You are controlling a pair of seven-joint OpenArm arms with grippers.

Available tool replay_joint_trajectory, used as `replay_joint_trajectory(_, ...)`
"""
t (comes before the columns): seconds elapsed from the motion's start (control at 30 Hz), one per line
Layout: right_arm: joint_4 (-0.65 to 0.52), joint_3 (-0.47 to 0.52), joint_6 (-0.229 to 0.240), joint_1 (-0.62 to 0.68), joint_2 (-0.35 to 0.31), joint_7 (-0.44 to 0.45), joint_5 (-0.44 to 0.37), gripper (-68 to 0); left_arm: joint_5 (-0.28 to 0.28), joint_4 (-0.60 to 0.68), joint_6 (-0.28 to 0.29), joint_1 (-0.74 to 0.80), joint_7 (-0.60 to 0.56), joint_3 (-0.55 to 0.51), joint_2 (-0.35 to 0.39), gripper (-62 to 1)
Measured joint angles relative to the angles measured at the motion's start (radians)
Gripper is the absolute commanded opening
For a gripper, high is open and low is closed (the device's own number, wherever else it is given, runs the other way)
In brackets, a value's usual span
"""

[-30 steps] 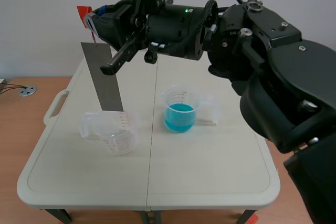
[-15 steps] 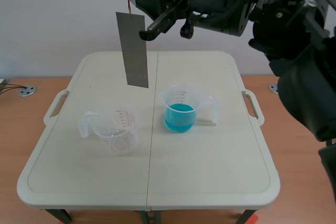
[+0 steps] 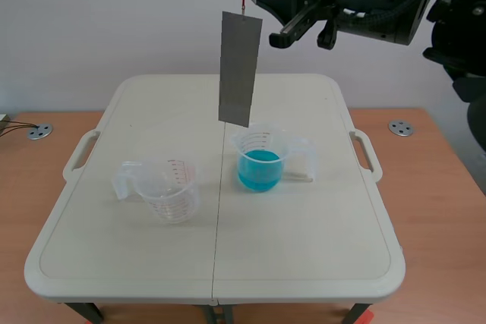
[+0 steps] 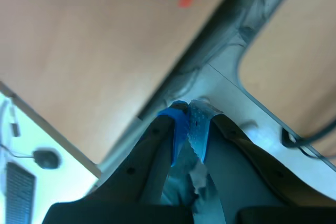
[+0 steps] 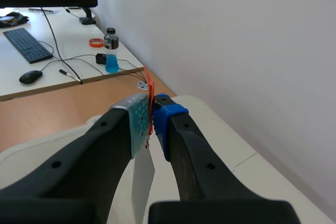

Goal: Hold the metal plate by the orange handle, dip it into the blue solution, take it out and point at it, then put the plate back in the beaker on the left.
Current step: 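Move the plate over the blue solution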

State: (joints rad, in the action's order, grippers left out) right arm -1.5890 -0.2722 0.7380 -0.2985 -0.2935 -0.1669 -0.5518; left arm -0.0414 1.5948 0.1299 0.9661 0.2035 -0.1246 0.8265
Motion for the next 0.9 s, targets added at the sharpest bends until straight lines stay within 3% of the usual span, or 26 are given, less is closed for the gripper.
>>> replay_joint_trajectory(0.17, 0.0, 0.018, 0.0, 0.0, -0.039, 0.0, -0.019, -66.2, 0.004, 0.0, 0.0, -0.13, -0.065, 0.0, 0.044, -59.7)
replay_joint_trajectory(0.33, 0.0, 0.018, 0.0, 0.0, -0.075, 0.0, -0.041, -66.2, 0.062, 0.0, 0.005, -0.272, -0.114, 0.0, 0.046, -59.7)
replay_joint_trajectory(0.57, 0.0, 0.018, 0.0, -0.008, -0.103, 0.0, -0.044, -66.2, 0.153, 0.0, 0.169, -0.435, -0.187, 0.03, 0.046, -59.7)
replay_joint_trajectory(0.67, 0.0, 0.018, 0.0, -0.02, -0.103, -0.005, -0.043, -66.2, 0.159, 0.0, 0.237, -0.517, -0.197, 0.094, 0.037, -59.7)
replay_joint_trajectory(0.9, 0.0, 0.018, 0.0, -0.042, -0.103, -0.011, -0.044, -66.2, 0.173, 0.0, 0.283, -0.727, -0.193, 0.286, -0.043, -59.7)
